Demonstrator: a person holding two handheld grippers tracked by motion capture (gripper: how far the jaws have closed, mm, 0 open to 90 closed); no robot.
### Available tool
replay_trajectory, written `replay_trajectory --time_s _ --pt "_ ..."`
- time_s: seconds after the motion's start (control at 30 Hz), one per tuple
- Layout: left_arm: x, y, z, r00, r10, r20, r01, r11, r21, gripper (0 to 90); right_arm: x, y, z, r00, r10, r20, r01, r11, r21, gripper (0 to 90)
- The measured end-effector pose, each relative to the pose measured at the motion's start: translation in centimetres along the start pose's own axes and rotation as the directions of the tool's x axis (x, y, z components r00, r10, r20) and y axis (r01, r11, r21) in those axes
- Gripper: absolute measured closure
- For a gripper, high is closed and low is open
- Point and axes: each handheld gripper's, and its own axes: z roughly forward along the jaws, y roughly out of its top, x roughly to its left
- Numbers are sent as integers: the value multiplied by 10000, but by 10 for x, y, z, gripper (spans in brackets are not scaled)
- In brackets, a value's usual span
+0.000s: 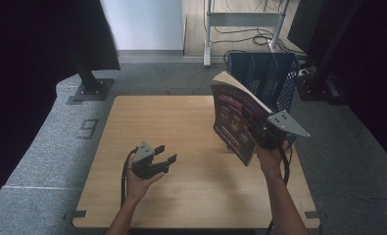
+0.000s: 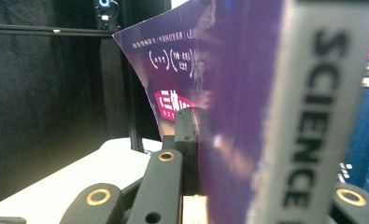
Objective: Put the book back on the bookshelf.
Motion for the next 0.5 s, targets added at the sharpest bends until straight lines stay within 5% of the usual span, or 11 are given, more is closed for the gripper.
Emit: replay_trajectory --time_s 0.5 --pt "0 -1 1 10000 -11 72 10 9999 110 372 -22 7 -8 9969 178 765 -164 9997 -195 817"
